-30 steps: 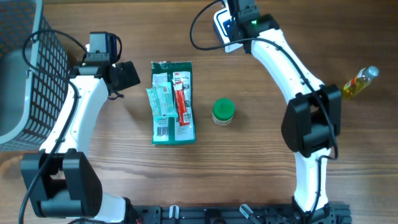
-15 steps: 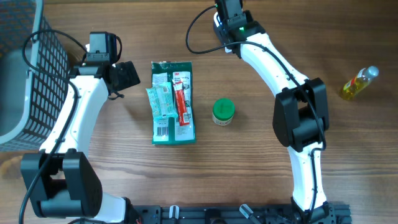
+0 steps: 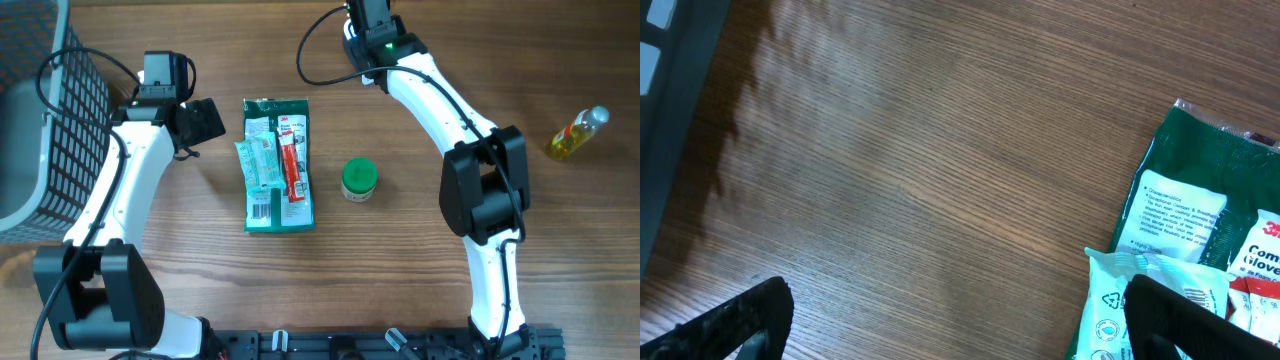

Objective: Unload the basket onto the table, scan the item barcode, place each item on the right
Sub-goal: 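Hold the Kleenex pack in front of the white scanner, right gripper, then carry the Kleenex pack away from the scanner toward the right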

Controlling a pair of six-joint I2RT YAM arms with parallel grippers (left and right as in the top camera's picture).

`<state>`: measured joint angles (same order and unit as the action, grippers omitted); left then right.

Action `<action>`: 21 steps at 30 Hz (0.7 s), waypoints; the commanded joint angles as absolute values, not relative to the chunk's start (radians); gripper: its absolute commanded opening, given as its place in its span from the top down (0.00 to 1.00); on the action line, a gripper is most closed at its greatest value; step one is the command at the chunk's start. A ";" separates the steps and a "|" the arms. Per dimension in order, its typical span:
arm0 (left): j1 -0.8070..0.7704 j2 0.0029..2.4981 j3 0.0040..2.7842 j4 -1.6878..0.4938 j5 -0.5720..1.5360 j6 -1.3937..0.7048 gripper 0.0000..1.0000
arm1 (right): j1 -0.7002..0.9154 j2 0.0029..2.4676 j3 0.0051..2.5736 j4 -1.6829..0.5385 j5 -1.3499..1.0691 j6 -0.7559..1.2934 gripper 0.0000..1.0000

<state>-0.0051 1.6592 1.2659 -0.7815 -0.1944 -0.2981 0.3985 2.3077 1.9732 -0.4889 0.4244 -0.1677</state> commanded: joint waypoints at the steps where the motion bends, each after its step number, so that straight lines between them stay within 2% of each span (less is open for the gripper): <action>1: -0.002 1.667 1.261 -0.781 -0.203 -0.300 0.00 | 0.398 2.265 1.976 -0.479 0.383 -0.124 0.96; 14: -0.002 1.667 1.261 -0.781 -0.203 -0.300 0.00 | 0.376 2.193 1.977 -0.490 0.426 -0.128 0.96; 21: -0.002 1.667 1.261 -0.781 -0.203 -0.300 0.00 | 0.372 2.075 1.977 -0.647 0.427 -0.101 0.96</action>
<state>-0.0051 1.6592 1.2659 -0.7815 -0.1944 -0.2981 0.3740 2.1719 1.9724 -0.5945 0.4152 -0.1394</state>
